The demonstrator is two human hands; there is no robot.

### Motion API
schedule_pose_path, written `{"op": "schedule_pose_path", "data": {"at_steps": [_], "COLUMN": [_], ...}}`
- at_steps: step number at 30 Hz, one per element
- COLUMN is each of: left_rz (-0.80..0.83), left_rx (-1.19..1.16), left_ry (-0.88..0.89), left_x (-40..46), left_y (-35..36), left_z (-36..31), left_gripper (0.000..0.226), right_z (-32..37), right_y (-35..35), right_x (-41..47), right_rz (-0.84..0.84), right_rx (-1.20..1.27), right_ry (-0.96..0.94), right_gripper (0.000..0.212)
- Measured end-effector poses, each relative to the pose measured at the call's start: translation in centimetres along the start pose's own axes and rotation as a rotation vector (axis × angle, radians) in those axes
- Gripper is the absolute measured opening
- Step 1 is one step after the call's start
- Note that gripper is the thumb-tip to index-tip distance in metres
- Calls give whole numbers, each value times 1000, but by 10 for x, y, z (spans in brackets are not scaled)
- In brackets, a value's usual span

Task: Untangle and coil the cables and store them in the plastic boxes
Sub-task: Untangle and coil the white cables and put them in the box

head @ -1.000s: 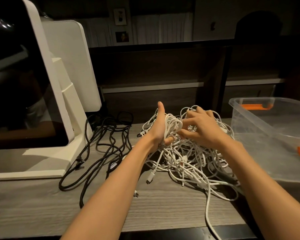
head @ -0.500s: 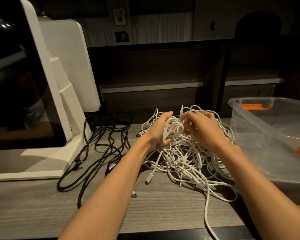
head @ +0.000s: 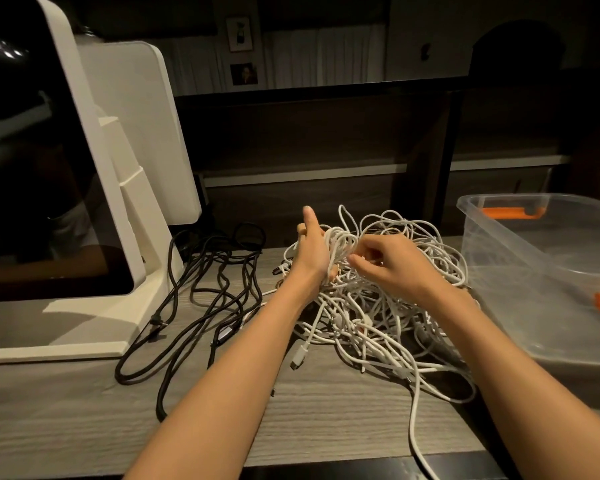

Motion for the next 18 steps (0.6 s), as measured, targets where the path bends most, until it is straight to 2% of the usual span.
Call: {"op": "schedule_pose_path", "data": {"at_steps": [4, 6, 9, 12, 18], "left_rz": [-228, -320, -378, -341, -73], "left_rx": [41, 135, 296, 439, 489], "left_ry": [125, 183, 224, 295, 436], "left_x": [-8, -11, -14, -19, -20], "left_y": [-8, -14, -23, -19, 10], "left_z": [-11, -18, -21, -25, -32], "left_gripper": [59, 40, 37, 34, 41], "right_z": [6, 15, 29, 32, 10], "right_y": [10, 16, 15, 5, -6], "right_x": [2, 3, 1, -4, 0], "right_rz": [118, 152, 102, -8, -127], "right_rx": [-68, -86, -7, 127, 242], "right_ry": [-21, -69, -149, -176, -132], "right_gripper": [39, 40, 37, 30, 22]}}
Point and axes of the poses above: each hand's wrist, its own x-axis towards the middle knuckle, its own y-axis out of the palm, z = x × y, the point moved 7 cm from there along x, towards the middle knuckle, and after that the axes turned 12 degrees about z, right-handed, at the moved point
